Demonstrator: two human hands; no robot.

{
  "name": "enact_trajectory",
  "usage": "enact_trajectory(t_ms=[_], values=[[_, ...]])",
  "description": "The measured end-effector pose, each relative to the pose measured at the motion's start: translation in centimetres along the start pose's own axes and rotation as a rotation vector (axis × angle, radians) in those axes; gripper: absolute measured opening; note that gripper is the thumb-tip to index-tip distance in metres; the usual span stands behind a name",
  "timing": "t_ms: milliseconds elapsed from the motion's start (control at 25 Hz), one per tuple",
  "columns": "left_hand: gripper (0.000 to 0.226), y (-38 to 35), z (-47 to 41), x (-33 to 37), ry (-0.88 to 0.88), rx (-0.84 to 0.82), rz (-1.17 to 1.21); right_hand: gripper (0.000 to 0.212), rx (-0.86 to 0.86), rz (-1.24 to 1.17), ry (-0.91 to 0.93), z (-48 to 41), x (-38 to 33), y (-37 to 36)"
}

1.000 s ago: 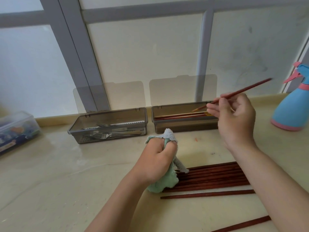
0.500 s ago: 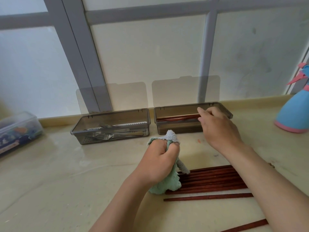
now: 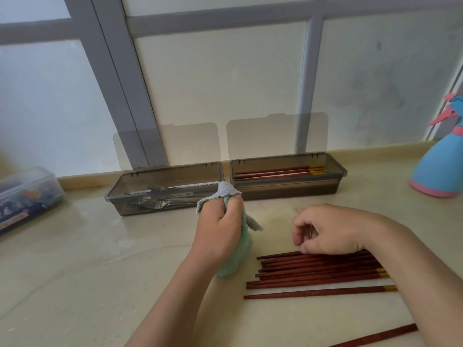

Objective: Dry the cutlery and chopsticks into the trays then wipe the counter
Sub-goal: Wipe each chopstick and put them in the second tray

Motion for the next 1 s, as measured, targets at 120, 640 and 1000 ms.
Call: enact_trajectory(t_ms=[120, 640, 1000], values=[[0.055, 0.5, -0.1, 0.3, 0.0, 0.056, -0.003, 0.008, -0.028, 0.041, -0.014, -0.1, -0.2, -0.5], [0.058, 0.8, -0.1, -0.1, 0.046, 0.099, -0.006, 0.013, 0.092, 0.136, -0.078, -0.5, 1.1, 0.3], [0.056, 0.5, 0.0, -1.2, 0.173, 0.058, 0.091, 0.015, 0.363, -0.273, 0.099, 0.5, -3.1, 2.6]])
Point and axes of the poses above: each hand's wrist, its own z-axis away from the middle knuckle, its own y-axis out of the back of the hand, x = y × z, the point moved 8 cm from there along -z, towards the middle knuckle, and after that the axes turned 12 degrees about x, right-handed, at the moved point
